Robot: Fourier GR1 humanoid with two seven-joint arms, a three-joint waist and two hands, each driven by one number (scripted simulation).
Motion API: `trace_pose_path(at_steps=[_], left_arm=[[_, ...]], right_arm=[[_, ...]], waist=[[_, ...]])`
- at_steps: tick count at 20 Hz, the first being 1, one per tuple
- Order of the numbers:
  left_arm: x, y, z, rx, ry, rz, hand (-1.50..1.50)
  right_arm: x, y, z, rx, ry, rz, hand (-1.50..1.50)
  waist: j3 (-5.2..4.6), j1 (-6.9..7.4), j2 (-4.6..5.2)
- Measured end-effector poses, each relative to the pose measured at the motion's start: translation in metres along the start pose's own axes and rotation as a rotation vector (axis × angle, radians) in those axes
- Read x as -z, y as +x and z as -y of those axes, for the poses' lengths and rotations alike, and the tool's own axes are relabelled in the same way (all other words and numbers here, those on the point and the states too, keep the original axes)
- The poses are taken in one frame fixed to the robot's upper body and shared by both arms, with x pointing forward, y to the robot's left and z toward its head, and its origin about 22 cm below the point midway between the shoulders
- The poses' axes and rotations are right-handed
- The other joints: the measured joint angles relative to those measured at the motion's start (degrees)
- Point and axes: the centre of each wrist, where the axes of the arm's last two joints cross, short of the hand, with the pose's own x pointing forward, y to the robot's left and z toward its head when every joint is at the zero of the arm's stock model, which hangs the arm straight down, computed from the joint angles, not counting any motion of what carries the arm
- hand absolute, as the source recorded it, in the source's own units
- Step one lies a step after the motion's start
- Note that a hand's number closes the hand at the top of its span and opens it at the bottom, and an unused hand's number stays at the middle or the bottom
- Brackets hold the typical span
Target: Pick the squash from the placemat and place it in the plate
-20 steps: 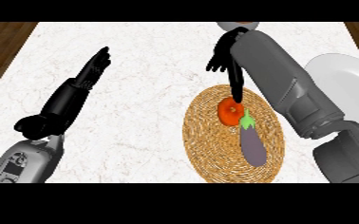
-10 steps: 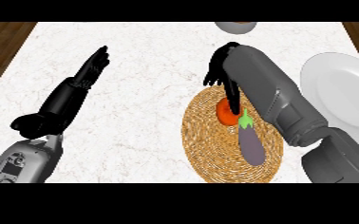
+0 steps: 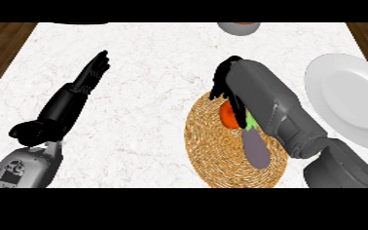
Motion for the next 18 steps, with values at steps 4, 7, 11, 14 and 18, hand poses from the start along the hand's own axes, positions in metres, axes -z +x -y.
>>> trace_pose_path(at_steps=[4,7,11,14,18], left_arm=[[0.0,0.004,-0.001,0.002,0.0,-0.004,0.0],[-0.002,0.004,-0.007,0.002,0.009,-0.003,0.0],[-0.005,0.002,-0.003,0.001,0.016,-0.012,0.0],[-0.005,-0.002,-0.004,0.005,0.018,-0.013,0.0],[-0.004,0.001,-0.007,0.0,0.018,-0.01,0.0]], right_arm=[[0.007,0.001,-0.004,-0.028,0.012,0.004,-1.5],[0.011,0.004,-0.007,-0.048,0.023,0.01,-1.5],[0.015,0.002,-0.01,-0.068,0.029,0.017,-1.5],[0.019,0.004,-0.013,-0.09,0.03,0.01,-1.5],[0.022,0.004,-0.019,-0.14,0.016,0.006,1.5]], waist=[[-0.09,-0.31,-0.63],[-0.1,-0.8,-0.98],[-0.08,-0.88,-1.18],[-0.17,-0.98,-1.46],[-0.27,-1.08,-1.72]])
